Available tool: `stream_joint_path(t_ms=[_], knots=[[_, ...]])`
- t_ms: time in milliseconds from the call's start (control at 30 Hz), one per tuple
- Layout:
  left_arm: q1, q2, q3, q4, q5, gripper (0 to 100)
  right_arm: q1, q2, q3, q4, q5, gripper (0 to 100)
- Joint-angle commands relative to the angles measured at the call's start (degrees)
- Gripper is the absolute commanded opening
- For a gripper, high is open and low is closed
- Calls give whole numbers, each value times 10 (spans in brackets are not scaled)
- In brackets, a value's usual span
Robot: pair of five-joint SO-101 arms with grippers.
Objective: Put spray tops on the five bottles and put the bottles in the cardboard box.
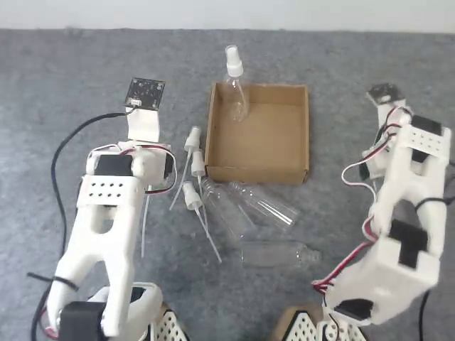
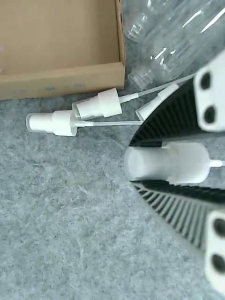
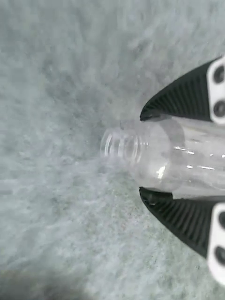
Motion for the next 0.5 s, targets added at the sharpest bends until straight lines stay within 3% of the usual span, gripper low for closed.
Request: stream_joint_path(t_ms=[0, 133, 267, 467], knots=[[2, -17, -4, -14, 4, 12, -8, -114, -20, 9, -8, 6], [2, -18, -9, -14, 4, 12, -11, -201, 28, 7, -11, 6], [1, -55, -53, -4, 27, 12, -54, -303, 97, -38, -62, 6], [2, -202, -164, 55, 74, 12, -233, -487, 261, -152, -123, 6]])
